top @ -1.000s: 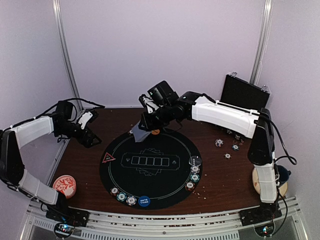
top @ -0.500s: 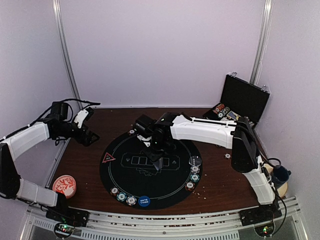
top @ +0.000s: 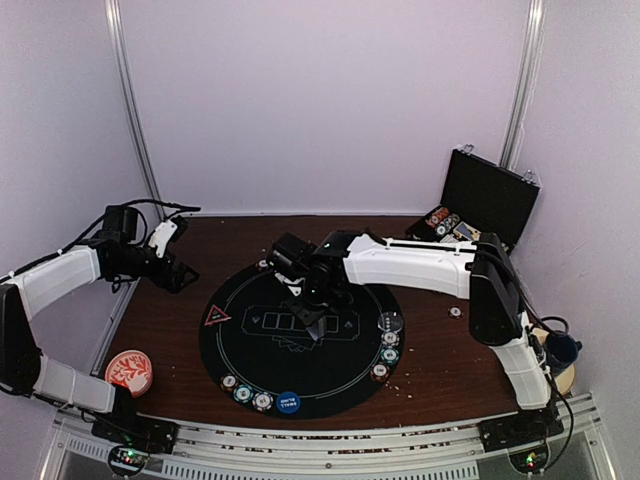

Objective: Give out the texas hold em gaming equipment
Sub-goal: Adjust the poker card on the poker table mat.

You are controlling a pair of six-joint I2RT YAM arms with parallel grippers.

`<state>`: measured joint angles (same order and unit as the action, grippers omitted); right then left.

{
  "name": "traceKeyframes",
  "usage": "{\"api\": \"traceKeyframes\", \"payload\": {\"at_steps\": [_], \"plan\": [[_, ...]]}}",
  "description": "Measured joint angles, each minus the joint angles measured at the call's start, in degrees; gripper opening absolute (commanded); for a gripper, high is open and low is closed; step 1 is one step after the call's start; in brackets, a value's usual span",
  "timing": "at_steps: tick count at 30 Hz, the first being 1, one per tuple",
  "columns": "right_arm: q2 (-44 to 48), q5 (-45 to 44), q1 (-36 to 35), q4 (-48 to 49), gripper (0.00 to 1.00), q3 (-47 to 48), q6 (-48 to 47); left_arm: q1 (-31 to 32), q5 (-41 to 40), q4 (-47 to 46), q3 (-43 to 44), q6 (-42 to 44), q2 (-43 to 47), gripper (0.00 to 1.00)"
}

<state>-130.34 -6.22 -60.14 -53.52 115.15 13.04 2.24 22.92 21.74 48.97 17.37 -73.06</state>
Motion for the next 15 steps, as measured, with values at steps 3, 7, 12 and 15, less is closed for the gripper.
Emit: {"api": "traceKeyframes", "payload": {"at_steps": [3,7,12,15], "plan": [[0.28,0.07,0.0,0.26,0.11,-0.39,0.39,0.0,-0.02,-0.59,-0.02,-0.07,0.0,0.98],[0.28,0.15,0.02,0.26,0.14,-0.39,0.5,0.0,-0.11,-0.85,-0.11,-0.17,0.0,0.98],[0.28,0.17,0.07,0.7,0.18,-0.46,0.76,0.0,-0.28,-0.92,-0.37,-0.22,0.0,0.98],[0.26,0.44,0.28,1.57,0.18,-0.9,0.9,0.0,-0.33,-0.96,-0.39,-0.26,0.0,0.98]]}}
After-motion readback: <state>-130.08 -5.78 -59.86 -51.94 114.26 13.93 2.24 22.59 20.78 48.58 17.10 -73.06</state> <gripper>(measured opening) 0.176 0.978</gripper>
